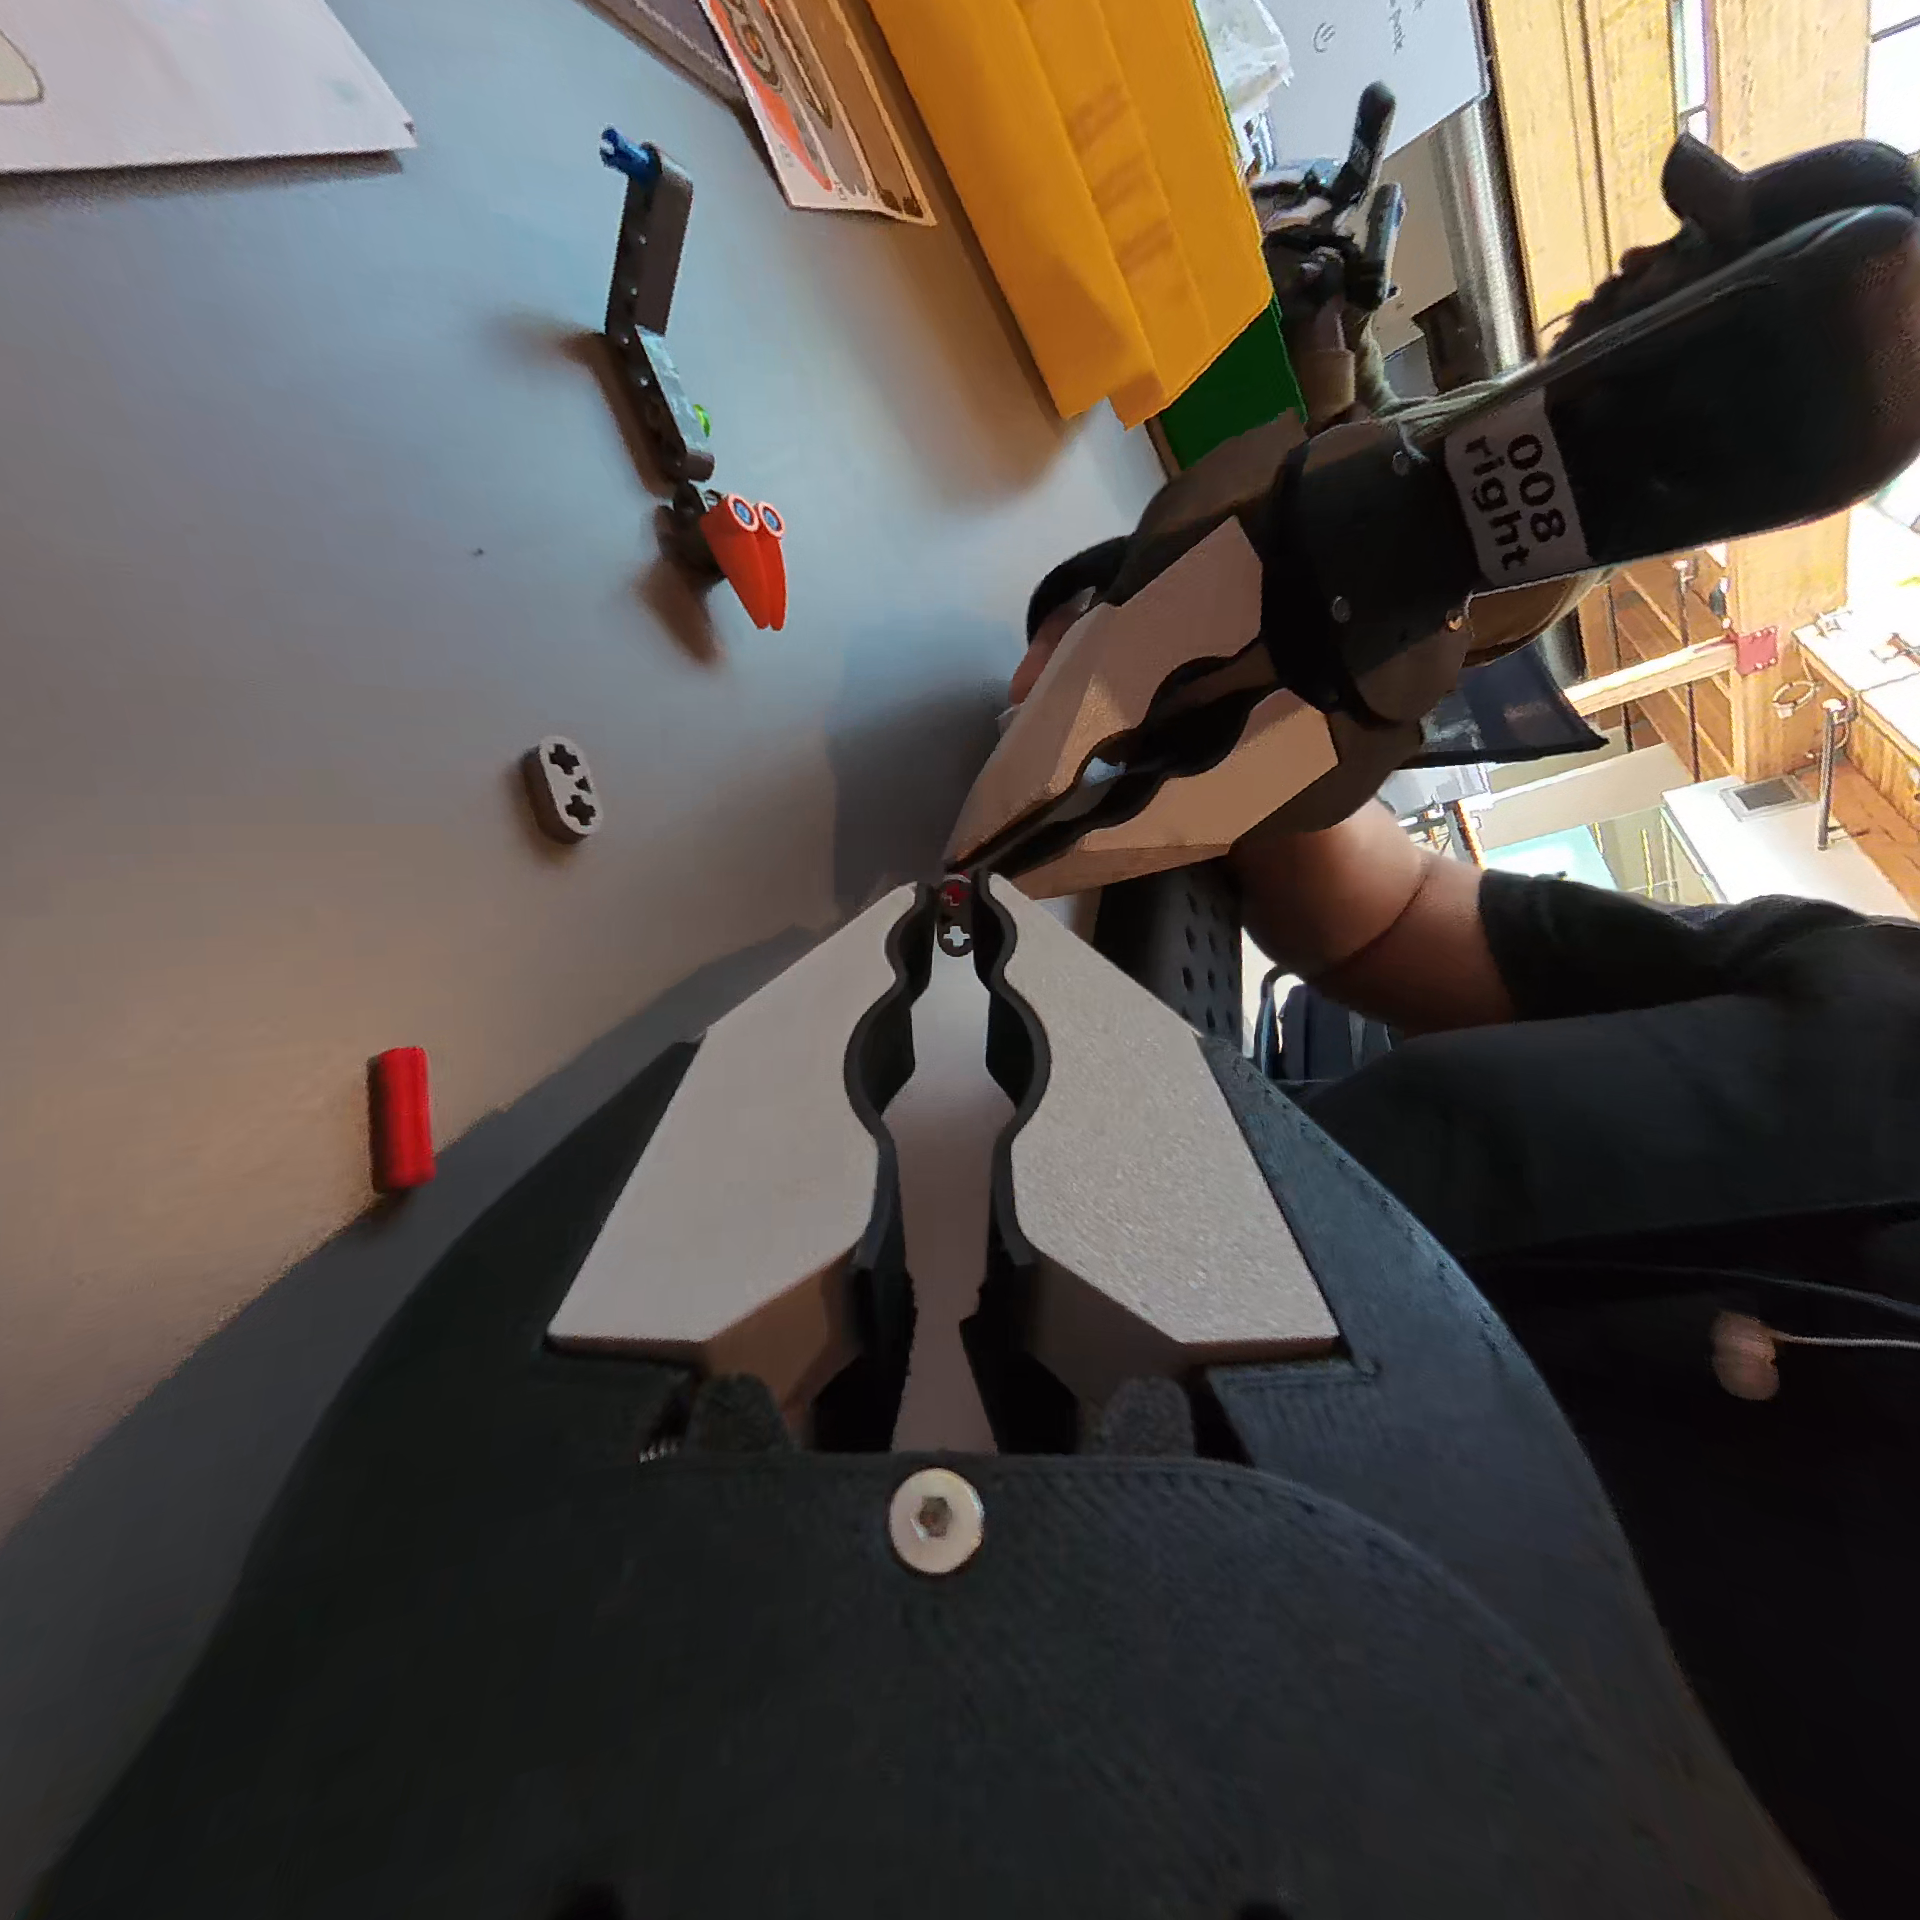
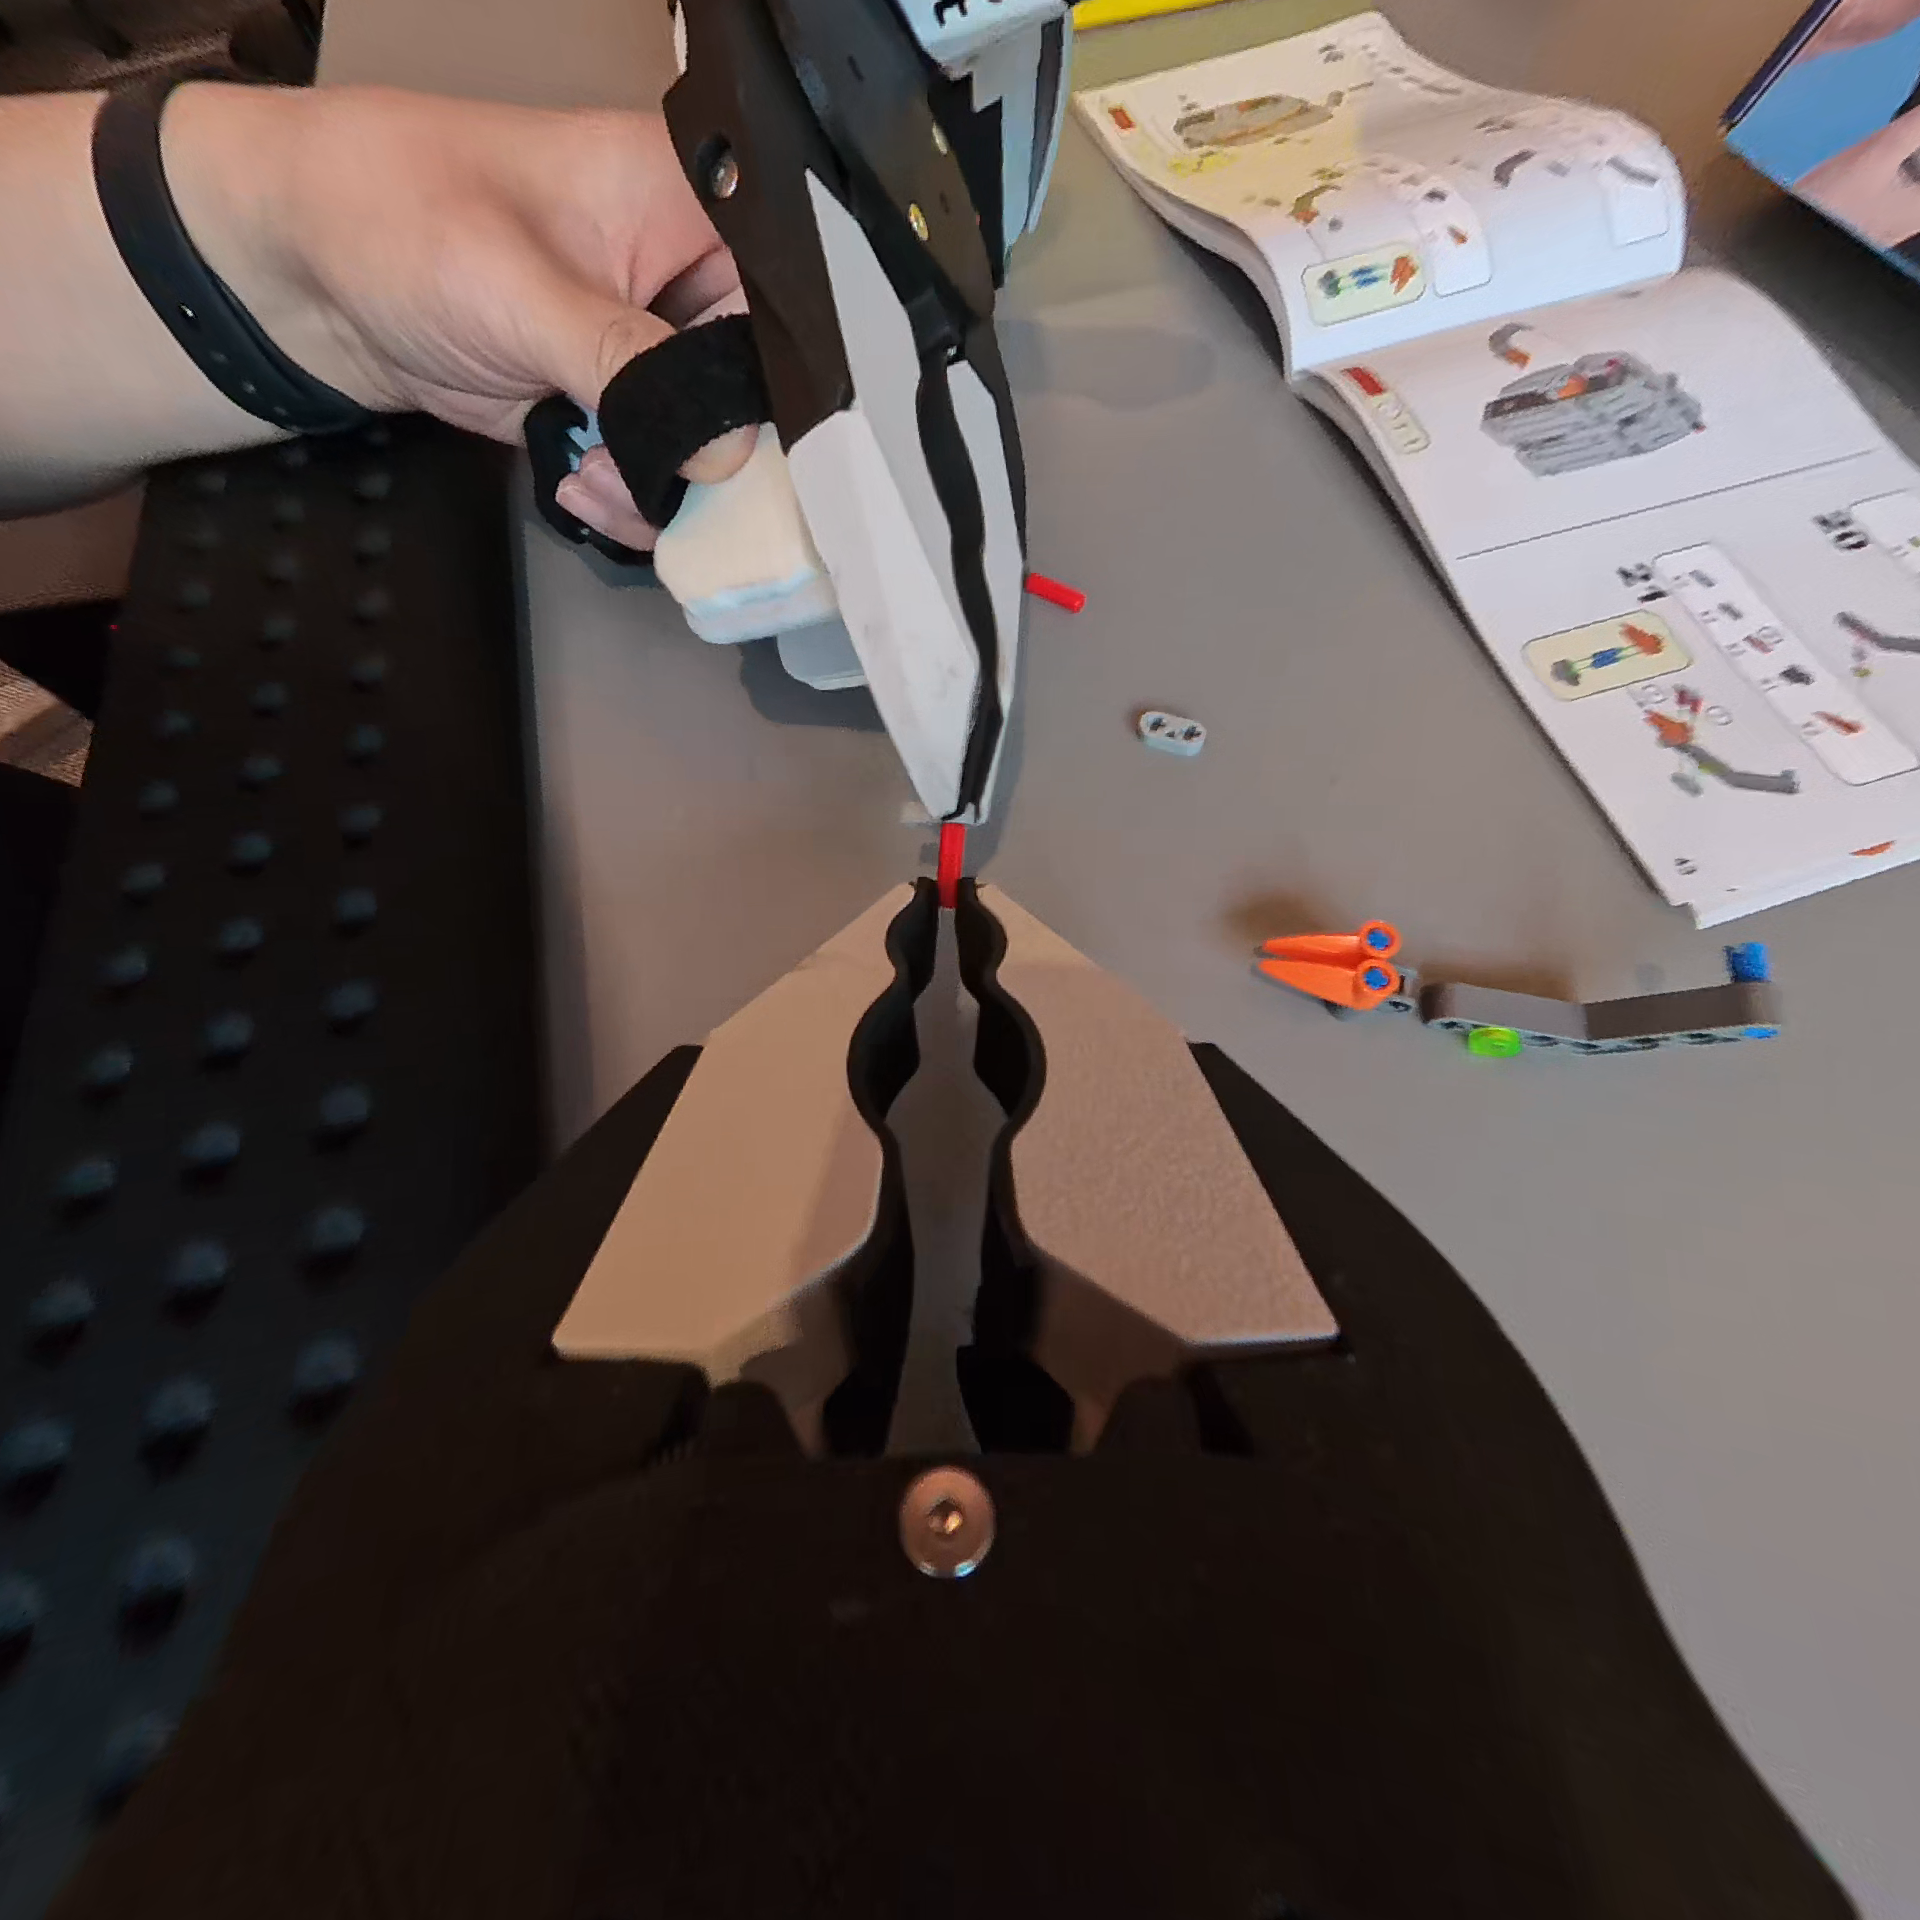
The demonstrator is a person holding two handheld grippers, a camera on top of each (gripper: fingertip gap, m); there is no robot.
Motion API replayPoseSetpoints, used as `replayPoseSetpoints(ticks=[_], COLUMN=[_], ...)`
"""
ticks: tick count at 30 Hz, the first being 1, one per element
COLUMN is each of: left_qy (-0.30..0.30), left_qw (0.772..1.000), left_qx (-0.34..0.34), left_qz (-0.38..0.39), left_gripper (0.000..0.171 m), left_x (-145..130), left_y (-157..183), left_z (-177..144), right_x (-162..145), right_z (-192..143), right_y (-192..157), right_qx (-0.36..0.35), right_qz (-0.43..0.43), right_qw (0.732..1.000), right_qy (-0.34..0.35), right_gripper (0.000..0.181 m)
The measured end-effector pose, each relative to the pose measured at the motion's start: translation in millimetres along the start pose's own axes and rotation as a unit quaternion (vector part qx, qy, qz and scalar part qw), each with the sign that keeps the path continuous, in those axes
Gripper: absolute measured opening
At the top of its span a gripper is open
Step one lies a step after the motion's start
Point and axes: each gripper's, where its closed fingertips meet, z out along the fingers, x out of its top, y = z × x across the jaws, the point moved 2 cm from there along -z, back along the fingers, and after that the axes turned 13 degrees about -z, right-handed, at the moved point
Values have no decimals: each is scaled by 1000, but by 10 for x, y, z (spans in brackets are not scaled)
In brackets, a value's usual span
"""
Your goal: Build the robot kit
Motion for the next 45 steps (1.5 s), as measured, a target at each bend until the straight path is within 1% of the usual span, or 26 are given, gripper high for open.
replayPoseSetpoints(ticks=[3, 6, 11, 14, 19, 24, 29, 35, 40, 45], left_qy=[3, 13, 15, 20, 24, 29, 37, 45, 50, 51], left_qw=[1000, 999, 999, 998, 997, 994, 989, 977, 974, 973], left_qx=[0, -20, -23, -37, -42, -81, -123, -194, -206, -210], left_qz=[-17, -33, -43, -56, -53, -72, -72, -80, -84, -80], left_gripper=[5, 5, 5, 5, 5, 5, 5, 5, 5, 5], left_x=[-20, 20, 29, 41, 62, 87, 129, 180, 202, 206], left_y=[-45, -29, -52, -48, -38, 26, 144, 335, 360, 371], left_z=[-3, -35, -48, -61, -69, -90, -111, -152, -155, -159], right_x=[-23, 24, 31, 59, 113, 172, 259, 401, 418, 424], right_z=[52, 33, 31, 15, -30, -72, -171, -310, -329, -340], right_y=[-4, 37, 64, 78, 110, 122, 141, 146, 157, 176], right_qx=[9, 2, -6, -6, -11, -15, -17, -25, -29, -14], right_qz=[17, 31, 40, 48, 56, 48, 49, 44, 44, 74], right_qw=[1000, 999, 999, 998, 996, 994, 990, 984, 983, 979], right_qy=[1, 23, 26, 41, 69, 92, 128, 172, 175, 188], right_gripper=[3, 3, 3, 3, 3, 3, 3, 3, 3, 3])
